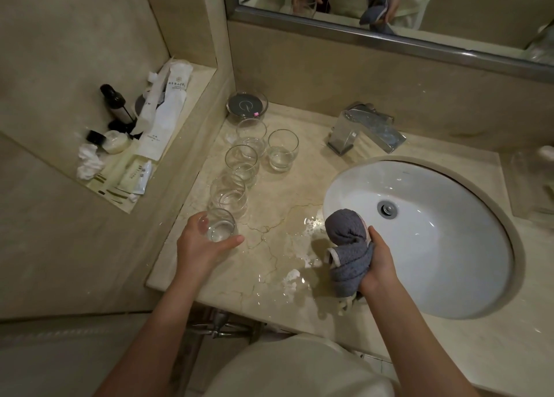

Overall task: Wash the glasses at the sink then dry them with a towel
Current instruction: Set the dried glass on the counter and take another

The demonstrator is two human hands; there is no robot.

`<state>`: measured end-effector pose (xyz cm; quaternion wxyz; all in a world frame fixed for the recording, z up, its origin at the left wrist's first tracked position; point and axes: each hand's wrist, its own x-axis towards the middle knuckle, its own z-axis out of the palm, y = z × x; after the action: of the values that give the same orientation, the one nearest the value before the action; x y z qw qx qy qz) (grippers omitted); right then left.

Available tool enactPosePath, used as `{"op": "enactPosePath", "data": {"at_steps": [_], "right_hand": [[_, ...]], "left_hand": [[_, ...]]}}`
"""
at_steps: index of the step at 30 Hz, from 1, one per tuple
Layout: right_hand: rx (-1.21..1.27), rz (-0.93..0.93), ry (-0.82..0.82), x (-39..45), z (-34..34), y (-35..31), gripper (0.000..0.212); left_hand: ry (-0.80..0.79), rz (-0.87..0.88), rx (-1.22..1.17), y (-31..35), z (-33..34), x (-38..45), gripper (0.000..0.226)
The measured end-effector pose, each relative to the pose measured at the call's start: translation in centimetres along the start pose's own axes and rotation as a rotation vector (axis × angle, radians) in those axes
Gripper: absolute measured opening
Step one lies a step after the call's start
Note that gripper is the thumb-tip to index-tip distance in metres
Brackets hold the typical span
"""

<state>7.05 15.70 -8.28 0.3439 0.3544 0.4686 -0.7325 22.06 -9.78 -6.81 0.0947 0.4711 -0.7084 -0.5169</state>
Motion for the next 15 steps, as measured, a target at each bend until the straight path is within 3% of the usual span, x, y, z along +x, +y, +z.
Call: {"op": "enactPosePath", "data": {"at_steps": [5,8,11,15], "right_hand": [[-0.018,0.005,-0.013,-0.8,0.2,-0.2,0.054],[-0.038,0.002,-0.023,-1.0,0.1,-0.3,0.055],[-0.022,-0.025,-0.052,-1.1,-0.1,-0.8,0.059],[-0.016,-0.055,-0.131,-2.1,-1.3,-2.3,0.058]], "left_hand": [[-0.006,-0.005,0.037,0.5,-0.1,-0.1,0.105],[0.058,0.085,0.083,1.8,-0.3,-0.7,0.106],[0.114,0.325,0.127,3.7,0.3,-1.6,0.077],[-0.054,0.504,0.155,6.8,4.3,-2.5,0.042]]}}
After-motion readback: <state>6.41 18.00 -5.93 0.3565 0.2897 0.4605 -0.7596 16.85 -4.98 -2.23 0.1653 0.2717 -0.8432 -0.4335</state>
